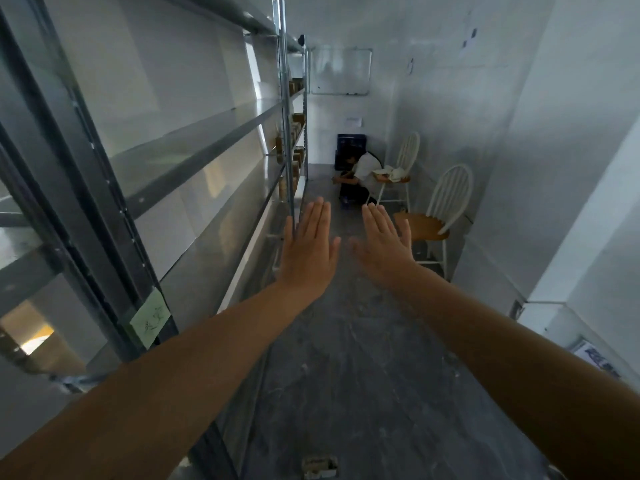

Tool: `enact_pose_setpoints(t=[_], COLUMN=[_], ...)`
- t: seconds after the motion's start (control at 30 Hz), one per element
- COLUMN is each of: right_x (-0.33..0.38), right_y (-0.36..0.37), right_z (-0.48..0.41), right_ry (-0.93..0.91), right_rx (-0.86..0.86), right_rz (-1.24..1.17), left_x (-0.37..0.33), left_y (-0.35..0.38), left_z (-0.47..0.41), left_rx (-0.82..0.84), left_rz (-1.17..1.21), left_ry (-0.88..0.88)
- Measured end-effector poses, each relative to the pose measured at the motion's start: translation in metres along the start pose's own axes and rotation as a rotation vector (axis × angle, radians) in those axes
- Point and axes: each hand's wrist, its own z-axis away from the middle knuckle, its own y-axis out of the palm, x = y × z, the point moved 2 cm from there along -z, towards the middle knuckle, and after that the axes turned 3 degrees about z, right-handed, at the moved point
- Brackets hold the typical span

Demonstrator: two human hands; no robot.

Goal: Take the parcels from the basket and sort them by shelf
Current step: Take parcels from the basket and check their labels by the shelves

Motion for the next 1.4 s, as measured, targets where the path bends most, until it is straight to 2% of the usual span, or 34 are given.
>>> enact_pose_setpoints(t=[0.23, 0.57, 0.87, 1.0, 1.23, 1.4], right_x=[0.001, -0.007, -0.058, -0.076, -0.085, -0.084], right_y=[0.026, 0.095, 0.180, 0.229, 0.338, 0.437], right_z=[-0.029, -0.083, -0.138, -0.144, -0.128, -0.100], right_ry=[0.086, 0.008, -0.077, -0.060, -0.107, -0.119], right_rx=[0.036, 0.116, 0.221, 0.279, 0.485, 0.613], right_rz=[-0.028, -0.123, -0.178, -0.233, -0.277, -0.273], left_x=[0.027, 0.056, 0.069, 0.074, 0.106, 0.155], left_y=[0.038, 0.109, 0.197, 0.236, 0.299, 0.364], left_z=[-0.019, -0.040, -0.061, -0.056, -0.004, 0.068], left_rx=[0.049, 0.173, 0.241, 0.298, 0.398, 0.535], left_rz=[0.031, 0.006, -0.050, -0.021, 0.011, -0.020], left_ry=[0.038, -0.067, -0.272, -0.406, -0.634, -0.793])
